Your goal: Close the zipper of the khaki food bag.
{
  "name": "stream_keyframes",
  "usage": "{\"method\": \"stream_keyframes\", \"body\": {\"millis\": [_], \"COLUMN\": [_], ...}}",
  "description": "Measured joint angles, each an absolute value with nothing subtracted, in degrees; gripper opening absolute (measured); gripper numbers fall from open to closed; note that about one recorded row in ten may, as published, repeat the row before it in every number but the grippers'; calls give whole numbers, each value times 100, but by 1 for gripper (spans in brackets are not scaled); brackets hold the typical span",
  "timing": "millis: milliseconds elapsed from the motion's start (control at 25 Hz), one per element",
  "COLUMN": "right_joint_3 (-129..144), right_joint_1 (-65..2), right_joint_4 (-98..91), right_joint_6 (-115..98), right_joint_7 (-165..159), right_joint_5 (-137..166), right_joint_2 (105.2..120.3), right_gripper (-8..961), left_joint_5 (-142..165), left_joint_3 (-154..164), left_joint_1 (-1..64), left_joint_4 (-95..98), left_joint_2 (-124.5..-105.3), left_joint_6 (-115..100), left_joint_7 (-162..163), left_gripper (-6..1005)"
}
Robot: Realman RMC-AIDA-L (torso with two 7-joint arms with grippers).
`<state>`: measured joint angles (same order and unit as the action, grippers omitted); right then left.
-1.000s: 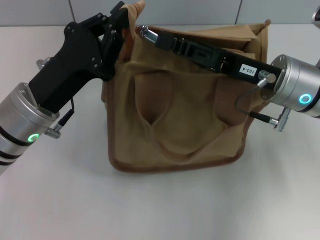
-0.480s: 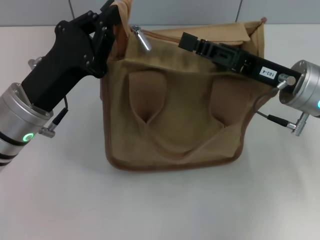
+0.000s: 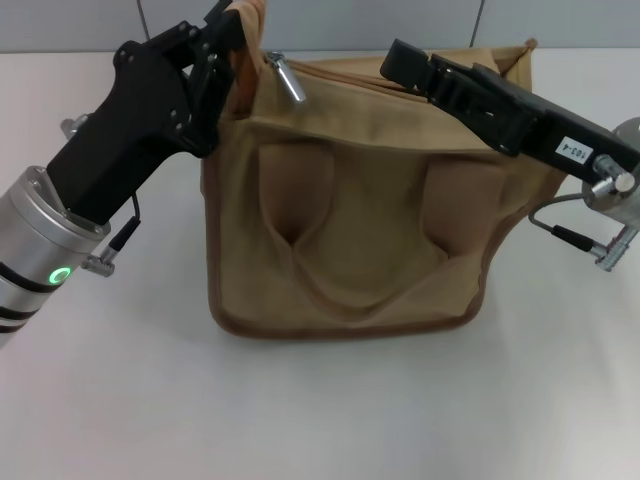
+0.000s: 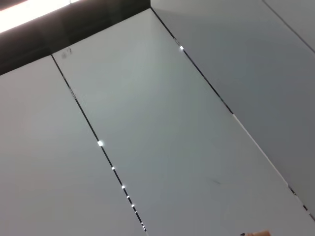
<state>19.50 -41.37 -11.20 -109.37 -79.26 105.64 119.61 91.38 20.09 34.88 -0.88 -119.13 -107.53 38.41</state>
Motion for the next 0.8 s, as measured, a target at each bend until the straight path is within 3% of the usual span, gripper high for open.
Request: {"method": "stream_keyframes", "body": {"millis": [280,480,800], "right_joint_3": [2021,2076,2203], "right_joint_1": [-4241,-4375,-4580], "right_joint_4": [-760,-511,-347], "right_joint_6": [-10582,-10275,-10110], "right_joint_7": [-7272,-7014,-6977], "right_joint_5": [10593,10604,10608], "right_joint_2": [11969,11976,11980], "right_gripper": [100,325,491], "left_joint_5": [9142,9142,9141], "left_joint_3": [1995,2012,2029], "left_joint_1": [3608,3713,3748], "left_joint_4": [-218,-280,-304], "left_joint_2": [-11916,-11918,-11924], "left_joint_6": [-10775,-10760,-10721], "left_joint_7": [3841,3842,3845], "left_gripper": [78,79,80]}}
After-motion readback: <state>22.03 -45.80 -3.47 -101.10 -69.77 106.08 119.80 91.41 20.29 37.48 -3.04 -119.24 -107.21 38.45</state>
